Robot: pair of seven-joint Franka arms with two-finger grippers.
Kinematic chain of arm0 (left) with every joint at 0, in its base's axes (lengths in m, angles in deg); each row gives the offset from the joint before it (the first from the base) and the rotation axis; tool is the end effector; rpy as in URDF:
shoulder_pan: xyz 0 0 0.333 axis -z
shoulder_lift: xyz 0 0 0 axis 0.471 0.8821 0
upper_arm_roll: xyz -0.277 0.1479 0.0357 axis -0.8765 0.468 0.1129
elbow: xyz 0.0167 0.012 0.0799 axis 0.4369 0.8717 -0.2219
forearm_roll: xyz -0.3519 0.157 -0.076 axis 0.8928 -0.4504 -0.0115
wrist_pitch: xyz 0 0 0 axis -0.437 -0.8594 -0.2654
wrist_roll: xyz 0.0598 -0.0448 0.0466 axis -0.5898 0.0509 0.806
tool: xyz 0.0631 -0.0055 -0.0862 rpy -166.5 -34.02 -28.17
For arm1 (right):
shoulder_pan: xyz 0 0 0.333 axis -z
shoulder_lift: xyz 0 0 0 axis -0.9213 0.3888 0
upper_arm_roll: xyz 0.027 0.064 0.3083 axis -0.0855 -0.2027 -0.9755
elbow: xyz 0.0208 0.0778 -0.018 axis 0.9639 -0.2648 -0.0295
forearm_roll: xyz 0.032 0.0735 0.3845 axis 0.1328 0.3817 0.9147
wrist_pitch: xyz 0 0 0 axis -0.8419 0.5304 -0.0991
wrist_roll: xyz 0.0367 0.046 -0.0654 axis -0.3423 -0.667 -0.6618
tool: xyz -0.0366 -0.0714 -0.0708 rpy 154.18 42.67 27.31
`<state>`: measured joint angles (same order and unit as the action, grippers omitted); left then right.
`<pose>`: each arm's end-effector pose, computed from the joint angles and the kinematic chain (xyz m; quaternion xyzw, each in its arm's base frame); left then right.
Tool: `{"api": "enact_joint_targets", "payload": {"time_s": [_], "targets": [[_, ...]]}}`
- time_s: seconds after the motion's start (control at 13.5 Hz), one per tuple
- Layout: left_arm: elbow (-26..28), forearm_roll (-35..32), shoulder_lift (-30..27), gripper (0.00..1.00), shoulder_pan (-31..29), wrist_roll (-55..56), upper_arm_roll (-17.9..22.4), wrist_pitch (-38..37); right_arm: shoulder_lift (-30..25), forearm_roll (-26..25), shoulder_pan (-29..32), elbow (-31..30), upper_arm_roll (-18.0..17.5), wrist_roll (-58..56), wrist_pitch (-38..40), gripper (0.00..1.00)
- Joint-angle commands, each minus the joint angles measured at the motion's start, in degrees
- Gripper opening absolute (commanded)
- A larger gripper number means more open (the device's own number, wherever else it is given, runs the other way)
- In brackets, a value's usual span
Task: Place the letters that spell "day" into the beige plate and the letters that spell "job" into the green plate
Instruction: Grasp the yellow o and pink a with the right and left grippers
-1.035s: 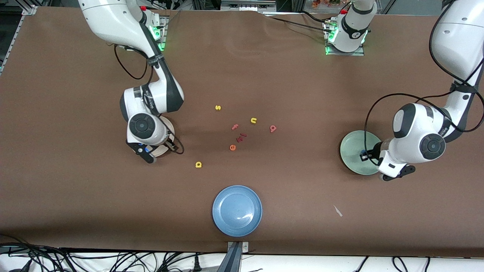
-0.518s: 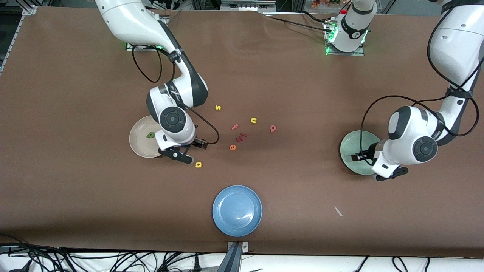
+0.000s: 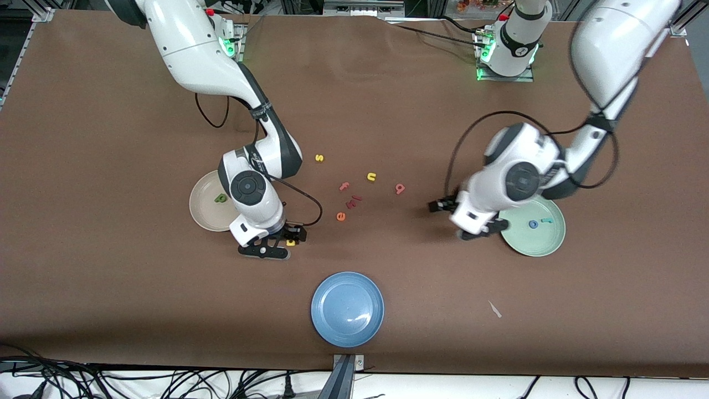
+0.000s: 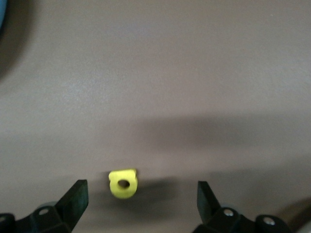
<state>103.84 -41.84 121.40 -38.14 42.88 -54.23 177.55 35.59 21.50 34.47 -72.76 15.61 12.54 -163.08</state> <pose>0.5935 -0.2878 0.2769 0.9825 0.1441 -0.1006 0.0616 0.6543 0.3226 0.1910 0.9972 -0.0415 0.0620 0.0025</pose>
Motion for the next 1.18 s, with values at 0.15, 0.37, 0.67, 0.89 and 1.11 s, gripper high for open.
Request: {"api": "enact_joint_targets", "payload": {"time_s": [0.15,0.37,0.67,0.89,1.11], "targets": [[0.3,-6.8,3.2,0.93,12.7,7.7,7.5,4.7,2.9,2.7,0.7,4.1,-1.5,-1.5,0.3,0.60],[0.7,-8.0,5.8,0.76,14.1,10.1,8.1,7.8,3.0,4.3,0.6,4.1,-1.5,-1.9,0.1,0.50],[0.8,-8.0,7.2,0.76,16.1,10.9,8.4,7.9,3.0,3.7,0.5,4.1,-1.4,-3.6,0.1,0.20],[0.8,-8.1,7.9,0.74,16.1,11.0,8.4,7.9,2.4,3.6,0.4,4.0,-1.3,-4.0,1.3,0.16],[0.7,-8.4,8.3,0.50,16.1,11.0,8.4,7.9,0.2,3.5,0.3,4.0,-0.8,-4.3,5.4,0.16]]}}
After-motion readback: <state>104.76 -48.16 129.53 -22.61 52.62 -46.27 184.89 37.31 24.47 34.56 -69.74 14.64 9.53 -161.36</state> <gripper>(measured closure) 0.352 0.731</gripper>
